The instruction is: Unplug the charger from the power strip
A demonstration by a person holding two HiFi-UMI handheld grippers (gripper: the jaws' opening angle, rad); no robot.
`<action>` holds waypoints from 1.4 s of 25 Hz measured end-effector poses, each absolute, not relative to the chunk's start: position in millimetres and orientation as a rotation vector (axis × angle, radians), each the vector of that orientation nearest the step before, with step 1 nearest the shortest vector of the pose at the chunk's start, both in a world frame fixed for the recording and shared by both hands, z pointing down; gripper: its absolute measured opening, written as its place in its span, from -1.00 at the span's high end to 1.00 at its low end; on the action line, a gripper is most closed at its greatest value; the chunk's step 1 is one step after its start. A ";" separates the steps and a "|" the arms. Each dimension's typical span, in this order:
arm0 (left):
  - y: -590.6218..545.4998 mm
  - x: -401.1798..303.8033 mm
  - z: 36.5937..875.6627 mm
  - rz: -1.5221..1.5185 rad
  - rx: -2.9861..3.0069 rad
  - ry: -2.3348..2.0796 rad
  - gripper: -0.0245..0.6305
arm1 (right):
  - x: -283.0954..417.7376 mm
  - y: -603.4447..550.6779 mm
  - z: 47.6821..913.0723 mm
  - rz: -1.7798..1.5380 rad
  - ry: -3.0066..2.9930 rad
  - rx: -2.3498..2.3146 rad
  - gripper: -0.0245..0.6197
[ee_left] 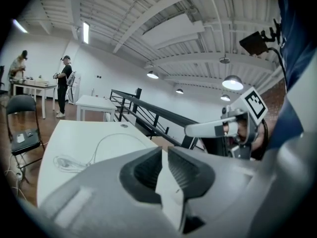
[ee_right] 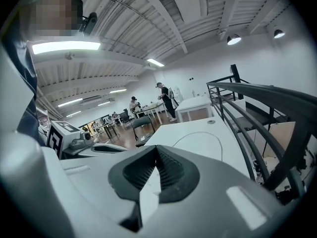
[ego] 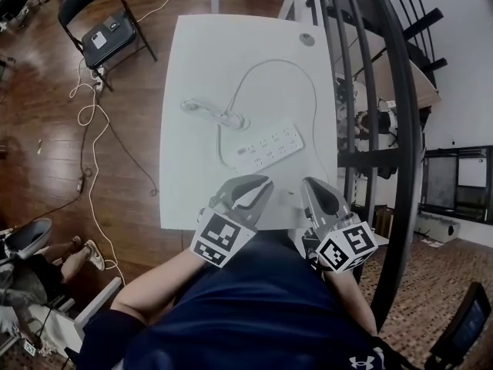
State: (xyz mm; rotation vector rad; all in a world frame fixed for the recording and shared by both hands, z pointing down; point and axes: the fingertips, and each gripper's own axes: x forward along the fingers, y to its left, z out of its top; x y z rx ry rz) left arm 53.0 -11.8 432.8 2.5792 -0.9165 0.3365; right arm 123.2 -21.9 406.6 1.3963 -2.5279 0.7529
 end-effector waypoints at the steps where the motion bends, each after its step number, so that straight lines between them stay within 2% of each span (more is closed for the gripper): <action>1: -12.7 52.5 432.9 0.337 2.579 -0.916 0.81 | 122.6 -22.8 405.5 0.736 -2.529 1.395 0.89; 35: -22.7 55.2 439.7 0.359 2.562 -0.909 0.81 | 125.4 -34.1 408.6 0.688 -2.516 1.382 0.89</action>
